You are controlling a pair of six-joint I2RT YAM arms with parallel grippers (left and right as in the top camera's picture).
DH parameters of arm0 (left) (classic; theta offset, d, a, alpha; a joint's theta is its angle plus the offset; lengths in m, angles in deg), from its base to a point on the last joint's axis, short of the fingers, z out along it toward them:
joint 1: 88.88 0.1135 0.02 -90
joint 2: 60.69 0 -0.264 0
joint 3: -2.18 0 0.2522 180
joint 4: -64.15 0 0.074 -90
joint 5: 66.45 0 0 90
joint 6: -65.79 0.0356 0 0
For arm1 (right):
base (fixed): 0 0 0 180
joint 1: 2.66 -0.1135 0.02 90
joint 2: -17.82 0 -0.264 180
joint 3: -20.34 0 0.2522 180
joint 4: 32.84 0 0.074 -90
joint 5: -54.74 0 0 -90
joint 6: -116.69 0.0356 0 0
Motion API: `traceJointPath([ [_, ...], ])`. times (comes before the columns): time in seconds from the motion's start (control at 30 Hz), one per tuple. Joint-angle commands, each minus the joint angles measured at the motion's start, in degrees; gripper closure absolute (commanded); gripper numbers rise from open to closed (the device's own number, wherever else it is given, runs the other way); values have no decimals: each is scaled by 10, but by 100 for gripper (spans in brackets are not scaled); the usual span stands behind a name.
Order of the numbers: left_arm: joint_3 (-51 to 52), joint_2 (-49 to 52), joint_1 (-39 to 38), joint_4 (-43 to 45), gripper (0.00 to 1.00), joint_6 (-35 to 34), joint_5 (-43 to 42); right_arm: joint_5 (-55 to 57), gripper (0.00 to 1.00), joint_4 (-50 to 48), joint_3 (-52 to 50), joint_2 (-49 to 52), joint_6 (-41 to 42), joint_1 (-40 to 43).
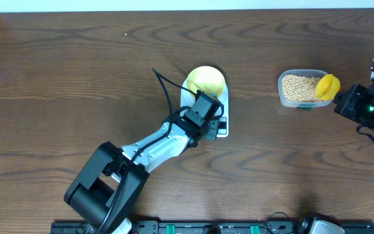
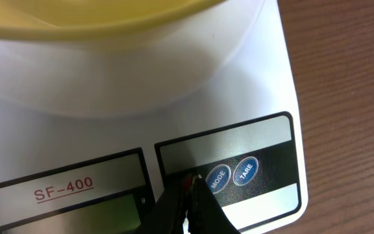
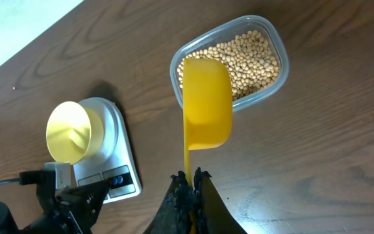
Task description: Scoop item into bowl and weigh 50g on scale
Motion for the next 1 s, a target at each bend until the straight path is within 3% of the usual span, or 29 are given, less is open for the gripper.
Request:
traceJointPath([
  [0.0, -1, 11, 0, -2, 93, -7, 9, 0, 99, 4, -3, 1, -10, 1],
  [0.97, -1, 16, 0, -29, 93, -7, 9, 0, 99, 12, -3, 1, -10, 1],
])
